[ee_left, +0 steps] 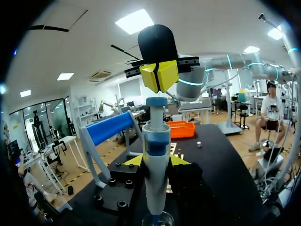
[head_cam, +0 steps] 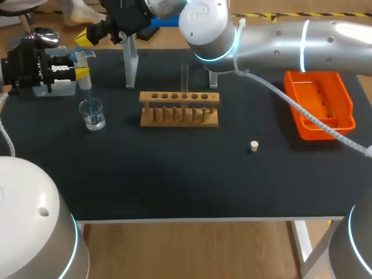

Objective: Invert the test tube, pick up the pipette, mount the tip to pipette, aspirate from beaker and dispense into the tube, eject the tip, return the pipette, and cap with the stopper.

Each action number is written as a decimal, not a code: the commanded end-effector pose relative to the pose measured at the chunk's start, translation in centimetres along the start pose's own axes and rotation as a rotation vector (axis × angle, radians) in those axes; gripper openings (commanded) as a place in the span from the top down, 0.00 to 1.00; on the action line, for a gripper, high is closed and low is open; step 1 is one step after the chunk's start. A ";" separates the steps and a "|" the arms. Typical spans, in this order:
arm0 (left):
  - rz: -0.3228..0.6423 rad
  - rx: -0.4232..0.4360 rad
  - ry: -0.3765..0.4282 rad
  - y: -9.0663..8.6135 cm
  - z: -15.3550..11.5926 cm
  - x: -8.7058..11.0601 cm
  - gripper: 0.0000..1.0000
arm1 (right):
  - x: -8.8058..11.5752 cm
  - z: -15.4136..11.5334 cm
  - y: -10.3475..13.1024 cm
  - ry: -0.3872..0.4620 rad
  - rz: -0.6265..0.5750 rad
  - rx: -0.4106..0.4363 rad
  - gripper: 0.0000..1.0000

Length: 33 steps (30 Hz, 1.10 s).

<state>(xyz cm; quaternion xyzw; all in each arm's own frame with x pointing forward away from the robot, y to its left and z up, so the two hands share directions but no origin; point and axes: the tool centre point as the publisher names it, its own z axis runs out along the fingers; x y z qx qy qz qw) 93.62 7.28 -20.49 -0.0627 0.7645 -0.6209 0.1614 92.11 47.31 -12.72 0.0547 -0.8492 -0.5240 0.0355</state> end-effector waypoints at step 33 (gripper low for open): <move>0.002 0.000 -0.002 0.0 0.0 0.1 1.00 | -0.3 1.3 -1.2 0.022 0.009 0.029 1.00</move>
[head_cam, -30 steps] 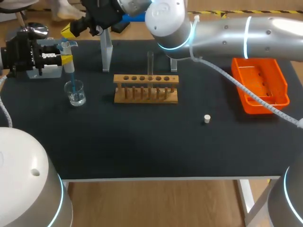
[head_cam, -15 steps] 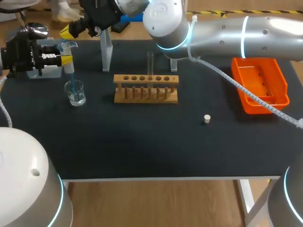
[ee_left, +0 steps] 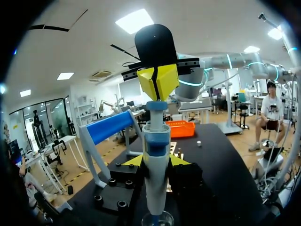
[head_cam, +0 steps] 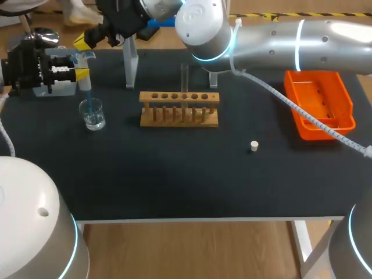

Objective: Invert the test tube, pick up the pipette, mount the tip to pipette, aspirate from beaker and dispense into the tube, eject the tip, return the pipette, and cap with the stopper.

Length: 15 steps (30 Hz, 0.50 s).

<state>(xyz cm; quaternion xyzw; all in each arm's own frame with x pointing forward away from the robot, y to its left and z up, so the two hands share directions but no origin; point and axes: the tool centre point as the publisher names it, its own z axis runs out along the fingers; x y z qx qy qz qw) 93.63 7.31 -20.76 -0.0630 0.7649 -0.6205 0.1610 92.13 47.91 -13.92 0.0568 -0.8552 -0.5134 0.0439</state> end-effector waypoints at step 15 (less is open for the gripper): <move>0.003 0.001 -0.003 -0.3 0.0 0.0 1.00 | 0.1 0.6 -1.1 0.014 0.018 0.021 1.00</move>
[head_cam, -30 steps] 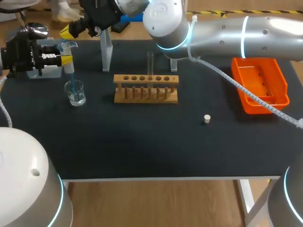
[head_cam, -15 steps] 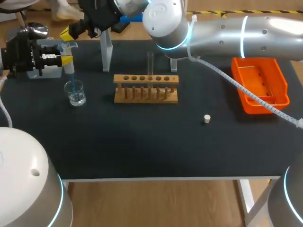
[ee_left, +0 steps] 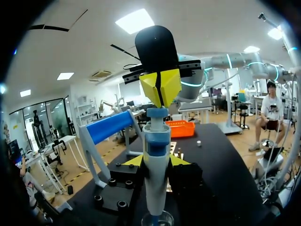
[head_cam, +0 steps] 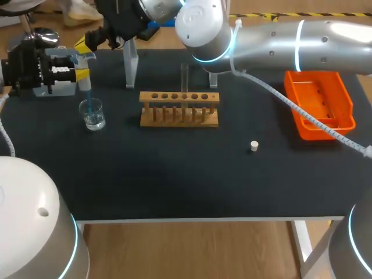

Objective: Invert the test tube, pick up the pipette, mount the tip to pipette, aspirate from beaker and dispense into the tube, eject the tip, return the pipette, and cap with the stopper.

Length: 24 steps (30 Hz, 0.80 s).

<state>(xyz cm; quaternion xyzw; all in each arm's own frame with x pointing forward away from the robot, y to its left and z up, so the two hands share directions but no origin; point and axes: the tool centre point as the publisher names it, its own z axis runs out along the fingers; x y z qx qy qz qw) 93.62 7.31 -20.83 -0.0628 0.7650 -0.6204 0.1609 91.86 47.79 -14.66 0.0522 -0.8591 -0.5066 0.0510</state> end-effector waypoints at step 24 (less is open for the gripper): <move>0.002 0.001 -0.003 -0.4 0.0 0.0 1.00 | 0.0 0.0 -0.2 0.011 -0.009 0.003 1.00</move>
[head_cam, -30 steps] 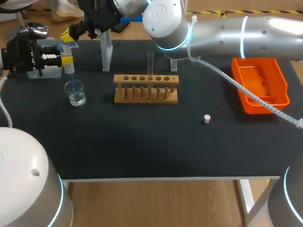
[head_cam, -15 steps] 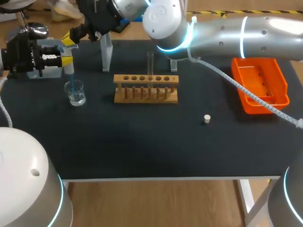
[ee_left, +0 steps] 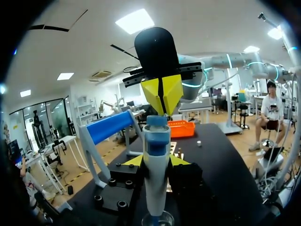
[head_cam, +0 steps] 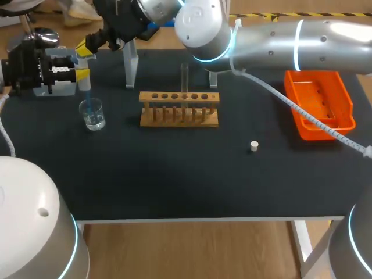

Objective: Invert the test tube, pick up the pipette, mount the tip to pipette, aspirate from beaker and dispense into the tube, eject the tip, return the pipette, and cap with the stopper.

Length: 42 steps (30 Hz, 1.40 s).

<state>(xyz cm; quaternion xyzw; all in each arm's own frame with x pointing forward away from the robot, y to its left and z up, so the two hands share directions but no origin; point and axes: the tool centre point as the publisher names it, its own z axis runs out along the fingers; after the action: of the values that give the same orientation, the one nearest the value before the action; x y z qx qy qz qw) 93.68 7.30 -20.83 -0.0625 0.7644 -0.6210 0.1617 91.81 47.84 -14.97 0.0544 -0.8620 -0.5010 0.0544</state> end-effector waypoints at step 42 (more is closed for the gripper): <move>0.001 -0.001 -0.002 -0.4 -0.1 0.1 1.00 | 8.8 -28.0 -11.5 -0.203 -0.161 -0.083 0.00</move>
<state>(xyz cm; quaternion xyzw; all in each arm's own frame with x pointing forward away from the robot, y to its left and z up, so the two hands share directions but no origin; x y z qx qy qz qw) 93.68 7.27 -20.57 -0.0622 0.7643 -0.6212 0.1617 89.11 22.51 -11.59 0.0743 -0.8458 -0.5246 -0.0628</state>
